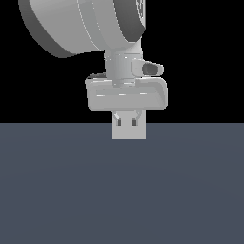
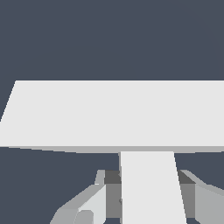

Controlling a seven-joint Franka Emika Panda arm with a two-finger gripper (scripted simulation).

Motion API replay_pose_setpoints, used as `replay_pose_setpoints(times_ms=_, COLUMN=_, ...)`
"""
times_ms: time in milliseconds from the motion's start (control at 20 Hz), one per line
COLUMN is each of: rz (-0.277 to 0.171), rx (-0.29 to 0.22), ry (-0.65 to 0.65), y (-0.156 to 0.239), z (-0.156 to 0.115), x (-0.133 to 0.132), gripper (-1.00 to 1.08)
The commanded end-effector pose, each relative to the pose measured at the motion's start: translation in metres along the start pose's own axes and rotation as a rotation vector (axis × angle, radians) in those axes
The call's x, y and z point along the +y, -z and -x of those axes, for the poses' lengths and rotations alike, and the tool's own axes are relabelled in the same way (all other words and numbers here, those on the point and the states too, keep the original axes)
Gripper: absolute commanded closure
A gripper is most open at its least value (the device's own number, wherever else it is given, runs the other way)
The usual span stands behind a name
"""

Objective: Plug the charger into the wall socket.

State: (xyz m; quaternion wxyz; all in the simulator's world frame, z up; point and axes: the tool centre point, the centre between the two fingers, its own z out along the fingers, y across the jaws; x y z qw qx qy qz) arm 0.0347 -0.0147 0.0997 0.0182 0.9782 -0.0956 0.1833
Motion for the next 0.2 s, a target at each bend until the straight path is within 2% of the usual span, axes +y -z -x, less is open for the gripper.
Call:
replay_pose_setpoints(times_ms=0, rz=0.000, rx=0.000, ry=0.000, y=-0.0006, z=-0.0019, x=-0.0004, gripper=1.08)
replay_pose_setpoints(times_ms=150, rz=-0.001, rx=0.000, ry=0.000, y=-0.0001, z=-0.0012, x=-0.0004, gripper=1.08)
